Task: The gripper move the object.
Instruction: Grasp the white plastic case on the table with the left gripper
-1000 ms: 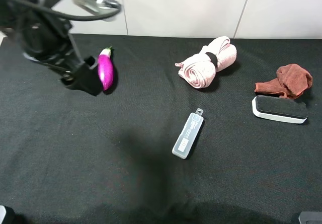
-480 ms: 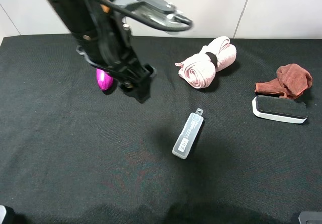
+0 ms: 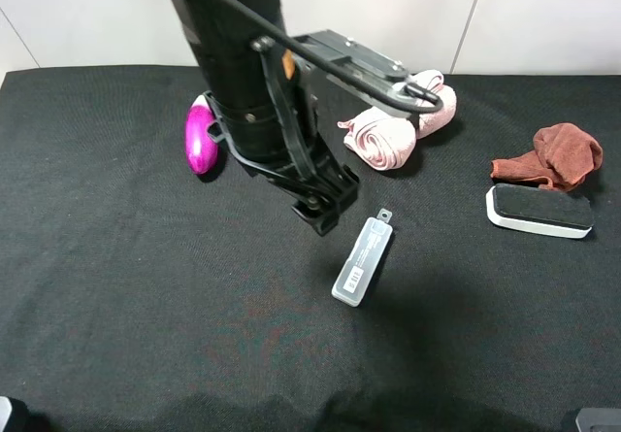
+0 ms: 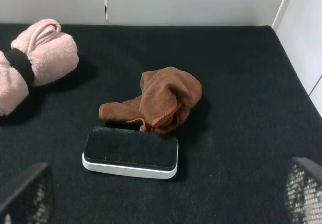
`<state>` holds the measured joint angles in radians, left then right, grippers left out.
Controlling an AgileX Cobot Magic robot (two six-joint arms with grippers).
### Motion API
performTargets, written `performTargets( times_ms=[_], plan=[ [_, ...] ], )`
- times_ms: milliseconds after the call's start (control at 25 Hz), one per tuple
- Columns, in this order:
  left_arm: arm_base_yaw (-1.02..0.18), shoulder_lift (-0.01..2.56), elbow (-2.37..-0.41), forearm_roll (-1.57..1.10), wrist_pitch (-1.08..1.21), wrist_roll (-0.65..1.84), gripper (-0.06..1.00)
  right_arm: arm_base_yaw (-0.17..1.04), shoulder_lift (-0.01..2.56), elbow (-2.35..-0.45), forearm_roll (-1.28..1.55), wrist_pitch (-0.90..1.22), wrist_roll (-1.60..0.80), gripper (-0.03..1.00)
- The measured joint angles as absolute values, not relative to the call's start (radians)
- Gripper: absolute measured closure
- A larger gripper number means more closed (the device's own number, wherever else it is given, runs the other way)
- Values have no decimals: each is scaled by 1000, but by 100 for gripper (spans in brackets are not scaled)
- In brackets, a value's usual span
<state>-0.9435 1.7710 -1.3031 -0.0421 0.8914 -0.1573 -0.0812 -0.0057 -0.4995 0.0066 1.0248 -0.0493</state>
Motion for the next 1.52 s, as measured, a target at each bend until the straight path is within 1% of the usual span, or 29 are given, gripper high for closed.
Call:
performTargets(
  times_ms=[360,1280,1520],
  plan=[
    [-966,1864,-1369,-51,886,-184,-5,-81,-6,-499,7,1025,-49,27],
    [-1023,2185,-1617,-50,895,-210,-5,-81,-6,-499,10,1025,-49,27],
    [-1026,2236,-1635,-50,883,-263,-5,-81,-6,-499,10,1025,-49,27]
  ],
)
